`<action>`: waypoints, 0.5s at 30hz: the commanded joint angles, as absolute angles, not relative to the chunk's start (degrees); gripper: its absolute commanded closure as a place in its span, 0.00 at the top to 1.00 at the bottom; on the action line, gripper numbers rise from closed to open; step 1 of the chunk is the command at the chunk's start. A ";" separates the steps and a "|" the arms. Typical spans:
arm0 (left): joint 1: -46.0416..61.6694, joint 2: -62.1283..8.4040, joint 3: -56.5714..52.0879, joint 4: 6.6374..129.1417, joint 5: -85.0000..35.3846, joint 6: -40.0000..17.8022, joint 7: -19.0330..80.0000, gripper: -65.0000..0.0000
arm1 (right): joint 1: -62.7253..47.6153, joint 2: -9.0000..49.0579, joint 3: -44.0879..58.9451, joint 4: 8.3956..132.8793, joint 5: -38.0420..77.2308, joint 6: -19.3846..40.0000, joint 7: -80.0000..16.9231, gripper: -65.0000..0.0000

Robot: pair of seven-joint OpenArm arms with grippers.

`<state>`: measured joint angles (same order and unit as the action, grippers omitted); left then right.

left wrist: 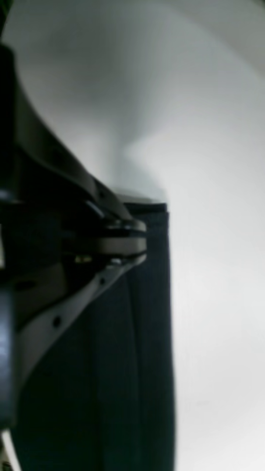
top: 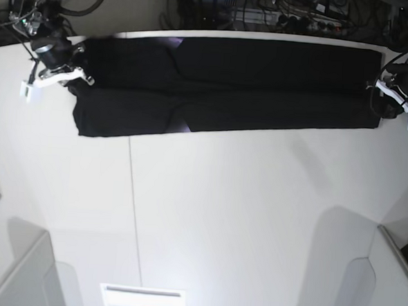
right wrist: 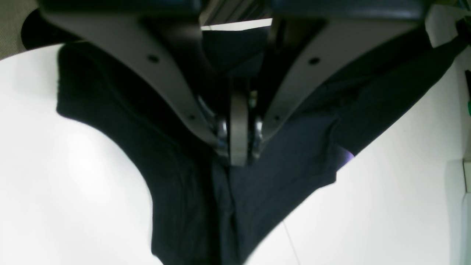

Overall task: Fold the T-shirt properly
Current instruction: 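Release the hem and raise both grippers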

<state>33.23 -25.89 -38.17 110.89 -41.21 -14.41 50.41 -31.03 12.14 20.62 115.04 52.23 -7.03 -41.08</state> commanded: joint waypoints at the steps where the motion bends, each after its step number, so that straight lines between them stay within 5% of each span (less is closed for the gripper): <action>1: 33.19 -27.12 -38.81 111.87 -41.54 -14.37 49.10 0.00 | -31.60 12.62 21.05 116.09 53.23 -6.46 -40.13 0.00; 15: 34.95 -27.21 -38.81 111.87 -41.54 -14.37 49.10 0.00 | -33.71 12.88 24.22 116.18 62.81 -6.37 -40.57 0.00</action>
